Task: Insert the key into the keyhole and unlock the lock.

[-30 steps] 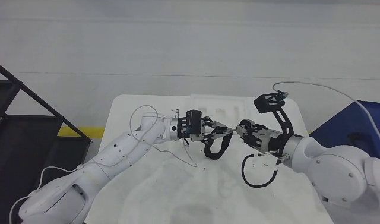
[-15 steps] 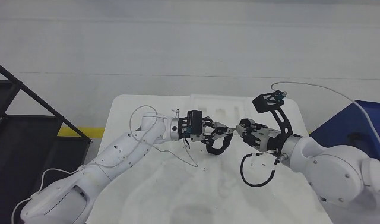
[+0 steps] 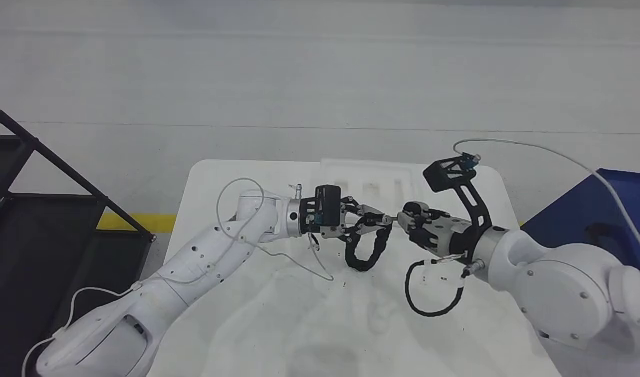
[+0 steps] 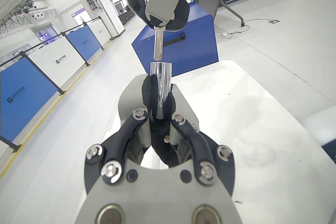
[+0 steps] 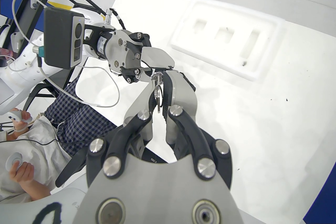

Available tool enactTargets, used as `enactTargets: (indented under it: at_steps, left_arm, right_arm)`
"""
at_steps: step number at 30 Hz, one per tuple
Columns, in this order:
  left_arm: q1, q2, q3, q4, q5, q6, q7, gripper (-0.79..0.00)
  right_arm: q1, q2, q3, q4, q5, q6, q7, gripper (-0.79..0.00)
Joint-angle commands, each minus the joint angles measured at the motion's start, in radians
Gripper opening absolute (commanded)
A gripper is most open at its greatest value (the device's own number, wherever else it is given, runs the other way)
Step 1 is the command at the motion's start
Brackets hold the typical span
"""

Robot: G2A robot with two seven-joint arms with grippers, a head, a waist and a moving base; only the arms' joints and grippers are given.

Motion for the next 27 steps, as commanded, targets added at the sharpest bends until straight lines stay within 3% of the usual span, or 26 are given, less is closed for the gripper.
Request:
enactTargets:
  at_steps: [1,27]
  left_arm:
    - [0.003,-0.001,-0.003,-0.001,0.002,-0.002,-0.002,-0.785]
    - [0.026,-0.011,-0.047,-0.023,0.048,-0.023,-0.025,-0.785]
  right_arm:
    - [0.001,0.000,-0.002,0.000,-0.001,0.001,0.001,-0.785]
    - [0.014,-0.001,-0.044,0.000,-0.047,0.013,0.021,-0.785]
